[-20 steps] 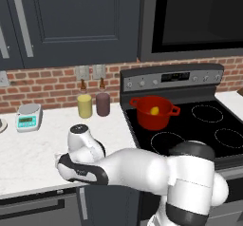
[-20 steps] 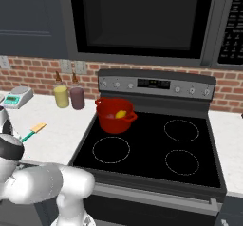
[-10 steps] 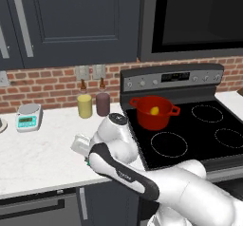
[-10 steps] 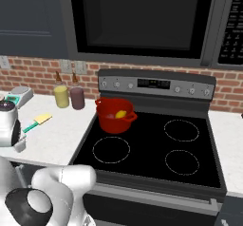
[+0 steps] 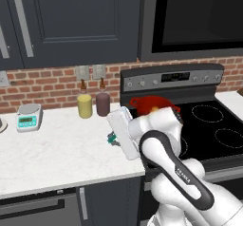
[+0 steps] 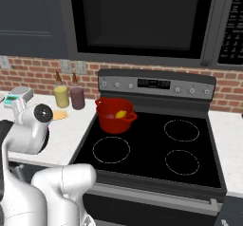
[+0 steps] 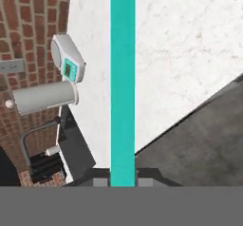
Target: Put the lemon and tomato in the pot. Retrieve the spatula and lightly stir the vegetables in the pot.
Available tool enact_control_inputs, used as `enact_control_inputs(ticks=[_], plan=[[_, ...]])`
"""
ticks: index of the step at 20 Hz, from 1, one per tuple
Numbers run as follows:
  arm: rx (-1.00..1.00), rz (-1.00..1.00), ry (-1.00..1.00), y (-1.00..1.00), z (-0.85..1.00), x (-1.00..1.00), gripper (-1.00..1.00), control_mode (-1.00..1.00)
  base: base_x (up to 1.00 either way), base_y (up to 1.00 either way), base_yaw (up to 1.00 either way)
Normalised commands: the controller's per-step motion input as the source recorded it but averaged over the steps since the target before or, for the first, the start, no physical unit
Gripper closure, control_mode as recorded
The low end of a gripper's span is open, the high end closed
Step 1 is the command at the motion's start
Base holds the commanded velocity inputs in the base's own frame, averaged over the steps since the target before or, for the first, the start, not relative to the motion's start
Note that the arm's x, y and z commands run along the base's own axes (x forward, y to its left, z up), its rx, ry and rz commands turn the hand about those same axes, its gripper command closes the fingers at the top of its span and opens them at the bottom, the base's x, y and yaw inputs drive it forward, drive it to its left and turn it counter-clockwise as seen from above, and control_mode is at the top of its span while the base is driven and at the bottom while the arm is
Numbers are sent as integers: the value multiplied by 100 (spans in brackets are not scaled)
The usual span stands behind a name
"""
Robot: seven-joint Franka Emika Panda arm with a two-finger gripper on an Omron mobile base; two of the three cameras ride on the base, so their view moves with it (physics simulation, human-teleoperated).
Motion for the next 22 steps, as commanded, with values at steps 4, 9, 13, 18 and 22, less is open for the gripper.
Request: enact_control_inputs(ticks=[4, 9, 13, 18, 22], plan=[[53, -27, 0, -56, 100, -7, 100, -100, 0, 0, 0], [50, -27, 0, -59, 100, 1, 100, -100, 0, 0, 0], [45, -25, 6, -74, 72, 1, 100, -100, 0, 0, 0], [43, -21, 13, -79, 4, 0, 100, -100, 0, 0, 0], [42, -12, 13, -87, 0, 12, 100, -100, 0, 0, 0]])
